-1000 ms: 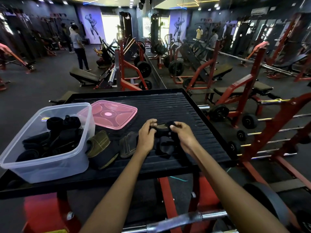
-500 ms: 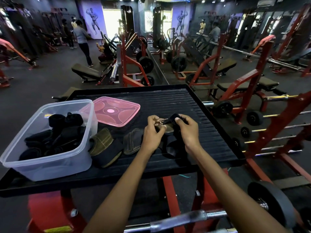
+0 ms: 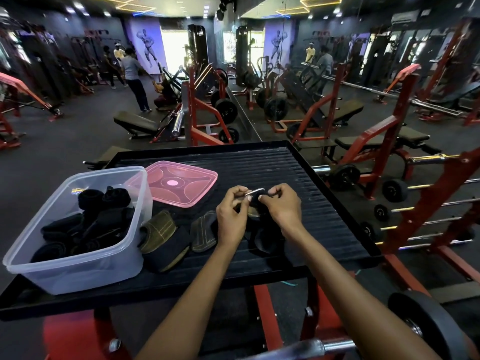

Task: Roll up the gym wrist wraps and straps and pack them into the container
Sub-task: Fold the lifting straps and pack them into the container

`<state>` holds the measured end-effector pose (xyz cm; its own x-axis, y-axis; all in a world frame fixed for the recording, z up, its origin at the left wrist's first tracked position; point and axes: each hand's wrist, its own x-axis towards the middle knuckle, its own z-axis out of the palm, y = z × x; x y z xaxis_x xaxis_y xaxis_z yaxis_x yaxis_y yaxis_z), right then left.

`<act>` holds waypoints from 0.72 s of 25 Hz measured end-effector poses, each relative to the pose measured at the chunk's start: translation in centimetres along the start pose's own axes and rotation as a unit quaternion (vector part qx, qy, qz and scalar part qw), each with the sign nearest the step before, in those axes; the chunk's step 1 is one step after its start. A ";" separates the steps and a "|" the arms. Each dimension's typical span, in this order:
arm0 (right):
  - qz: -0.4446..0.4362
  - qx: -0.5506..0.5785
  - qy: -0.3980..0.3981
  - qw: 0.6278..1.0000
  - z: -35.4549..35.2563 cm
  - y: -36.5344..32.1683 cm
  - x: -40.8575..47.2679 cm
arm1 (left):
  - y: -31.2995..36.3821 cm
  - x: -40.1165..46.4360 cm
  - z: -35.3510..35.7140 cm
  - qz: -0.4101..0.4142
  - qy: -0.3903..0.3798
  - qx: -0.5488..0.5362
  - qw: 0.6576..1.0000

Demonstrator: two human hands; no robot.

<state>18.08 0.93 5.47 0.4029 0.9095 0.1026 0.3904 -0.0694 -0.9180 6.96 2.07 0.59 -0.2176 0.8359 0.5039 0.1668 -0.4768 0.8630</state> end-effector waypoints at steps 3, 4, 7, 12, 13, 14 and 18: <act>-0.024 -0.047 0.021 0.998 0.6 -0.5 -0.3 | -0.3 -0.1 -0.1 0.044 -0.010 0.028 0.999; -0.030 -0.061 0.021 0.997 0.7 -0.6 -0.4 | -0.5 0.0 -0.1 0.042 -0.013 0.033 0.998; -0.028 -0.079 -0.021 0.996 0.8 -0.4 0.1 | -1.0 0.1 -0.2 0.036 -0.020 0.049 0.998; -0.060 -0.081 -0.014 0.995 0.6 0.4 1.2 | -0.7 0.0 -0.1 0.060 -0.039 0.077 0.995; -0.057 -0.090 -0.017 0.994 0.6 0.4 1.4 | -0.8 0.0 -0.2 0.059 -0.038 0.080 0.994; -0.046 -0.101 -0.034 0.993 0.5 0.4 1.5 | -0.9 0.0 -0.2 0.059 -0.037 0.084 0.994; -0.025 -0.218 -0.122 0.968 0.0 -0.3 1.9 | -1.5 0.1 -0.1 0.068 -0.038 0.109 0.991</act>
<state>18.69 2.66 5.92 0.1881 0.9821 0.0006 0.7377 -0.1409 -0.6602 6.56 2.81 -0.62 -0.1081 0.7902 0.6033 0.3950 -0.5227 0.7554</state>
